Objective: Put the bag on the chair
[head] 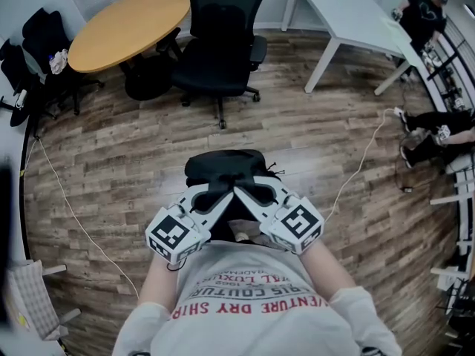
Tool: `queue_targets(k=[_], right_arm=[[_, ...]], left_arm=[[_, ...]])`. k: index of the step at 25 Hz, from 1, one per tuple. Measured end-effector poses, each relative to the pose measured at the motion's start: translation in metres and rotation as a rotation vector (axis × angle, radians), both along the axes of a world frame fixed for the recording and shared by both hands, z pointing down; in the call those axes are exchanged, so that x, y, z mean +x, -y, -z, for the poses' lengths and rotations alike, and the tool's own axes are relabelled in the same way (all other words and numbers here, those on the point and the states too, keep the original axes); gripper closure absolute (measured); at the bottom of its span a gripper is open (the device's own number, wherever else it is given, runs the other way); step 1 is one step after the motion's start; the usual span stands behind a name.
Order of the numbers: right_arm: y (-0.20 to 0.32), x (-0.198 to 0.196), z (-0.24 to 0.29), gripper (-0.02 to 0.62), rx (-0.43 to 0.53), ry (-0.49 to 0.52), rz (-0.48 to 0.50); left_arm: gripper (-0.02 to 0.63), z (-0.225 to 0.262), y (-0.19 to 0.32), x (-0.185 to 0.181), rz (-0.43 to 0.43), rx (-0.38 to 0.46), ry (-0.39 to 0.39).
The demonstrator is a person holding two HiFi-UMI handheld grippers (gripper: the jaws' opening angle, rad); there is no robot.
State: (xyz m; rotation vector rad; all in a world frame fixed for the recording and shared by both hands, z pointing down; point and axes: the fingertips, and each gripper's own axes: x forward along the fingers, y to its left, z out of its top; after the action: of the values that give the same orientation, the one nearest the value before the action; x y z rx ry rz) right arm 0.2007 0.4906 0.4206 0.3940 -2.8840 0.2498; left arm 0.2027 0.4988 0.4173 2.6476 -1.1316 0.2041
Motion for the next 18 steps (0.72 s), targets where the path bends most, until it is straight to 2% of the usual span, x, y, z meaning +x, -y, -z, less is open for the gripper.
queue_targets(k=[7,18], right_arm=[[0.063,-0.038,0.001,0.551,-0.03,-0.021,-0.018],[0.165,-0.129,0.002,0.551,-0.021,-0.049,-0.042]], left_arm=[[0.558,0.002,0.063,-0.039,-0.013,-0.018,-0.019],[0.558,0.004,0.164,-0.131,-0.055,-0.017,-0.004]])
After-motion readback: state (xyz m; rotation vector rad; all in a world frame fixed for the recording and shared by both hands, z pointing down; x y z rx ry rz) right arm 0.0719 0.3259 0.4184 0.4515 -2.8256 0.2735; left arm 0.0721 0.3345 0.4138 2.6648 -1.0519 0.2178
